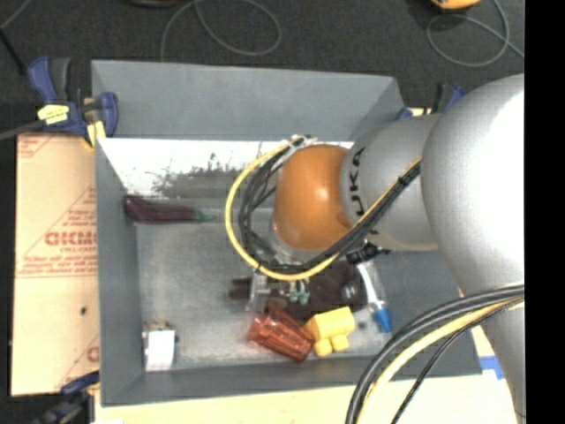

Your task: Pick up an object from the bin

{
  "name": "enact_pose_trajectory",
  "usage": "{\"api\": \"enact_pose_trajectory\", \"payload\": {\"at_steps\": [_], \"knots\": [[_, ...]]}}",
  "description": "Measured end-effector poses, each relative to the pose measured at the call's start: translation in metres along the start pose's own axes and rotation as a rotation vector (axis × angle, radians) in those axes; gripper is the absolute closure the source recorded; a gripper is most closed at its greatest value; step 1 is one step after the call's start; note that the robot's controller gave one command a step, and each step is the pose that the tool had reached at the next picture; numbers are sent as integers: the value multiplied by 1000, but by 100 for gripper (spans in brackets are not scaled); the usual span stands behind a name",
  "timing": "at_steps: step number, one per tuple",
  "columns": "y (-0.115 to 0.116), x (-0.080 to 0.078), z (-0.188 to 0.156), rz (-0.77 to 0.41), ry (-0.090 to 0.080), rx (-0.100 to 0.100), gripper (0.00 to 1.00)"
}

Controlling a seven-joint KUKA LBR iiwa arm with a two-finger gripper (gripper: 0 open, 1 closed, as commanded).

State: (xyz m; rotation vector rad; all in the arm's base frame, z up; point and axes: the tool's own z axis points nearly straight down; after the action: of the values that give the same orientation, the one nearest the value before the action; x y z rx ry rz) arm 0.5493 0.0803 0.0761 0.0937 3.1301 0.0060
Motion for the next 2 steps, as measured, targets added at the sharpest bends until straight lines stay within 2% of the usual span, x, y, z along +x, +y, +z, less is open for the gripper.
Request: {"api": "enact_pose_trajectory", "payload": {"at_steps": [2], "knots": [[0,0,0,3,0,0,100]]}}
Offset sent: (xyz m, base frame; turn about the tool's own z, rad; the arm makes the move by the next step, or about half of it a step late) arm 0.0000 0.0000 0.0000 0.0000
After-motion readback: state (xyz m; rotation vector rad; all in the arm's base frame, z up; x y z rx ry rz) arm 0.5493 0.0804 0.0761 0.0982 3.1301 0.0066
